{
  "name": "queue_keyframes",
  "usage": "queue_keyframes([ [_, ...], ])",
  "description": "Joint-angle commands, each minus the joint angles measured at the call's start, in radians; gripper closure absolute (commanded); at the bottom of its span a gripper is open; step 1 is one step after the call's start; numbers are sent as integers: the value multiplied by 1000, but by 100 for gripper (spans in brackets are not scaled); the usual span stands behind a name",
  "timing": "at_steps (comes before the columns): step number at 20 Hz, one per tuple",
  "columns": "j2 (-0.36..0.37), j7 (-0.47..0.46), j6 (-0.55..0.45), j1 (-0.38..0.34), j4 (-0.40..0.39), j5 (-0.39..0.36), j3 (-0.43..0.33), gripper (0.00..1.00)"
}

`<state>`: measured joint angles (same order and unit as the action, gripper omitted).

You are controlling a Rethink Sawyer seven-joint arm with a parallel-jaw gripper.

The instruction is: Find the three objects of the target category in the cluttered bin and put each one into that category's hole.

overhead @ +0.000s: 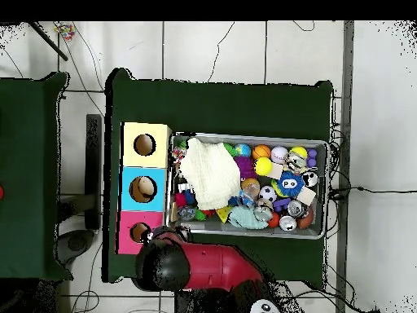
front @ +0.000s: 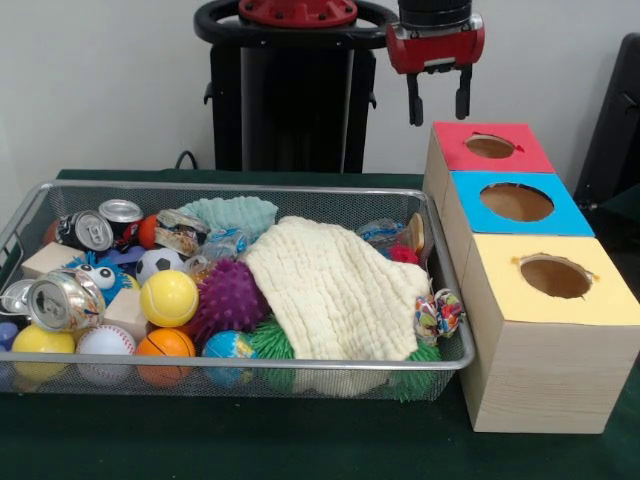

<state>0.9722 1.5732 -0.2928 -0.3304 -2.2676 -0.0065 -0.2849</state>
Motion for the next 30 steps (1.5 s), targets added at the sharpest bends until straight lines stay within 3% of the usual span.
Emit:
queue_keyframes([
  [1,-33,83,18,-57,-46,-1,-139,0],
  [10,-20,88,12,-74,-54,-17,-152,0],
  [18,70,8,-78,-120,-42,-57,-125,0],
  [26,42,-51,-105,-197,-17,-107,-159,0],
  [30,45,-7,-129,-154,13,-157,-86,0],
])
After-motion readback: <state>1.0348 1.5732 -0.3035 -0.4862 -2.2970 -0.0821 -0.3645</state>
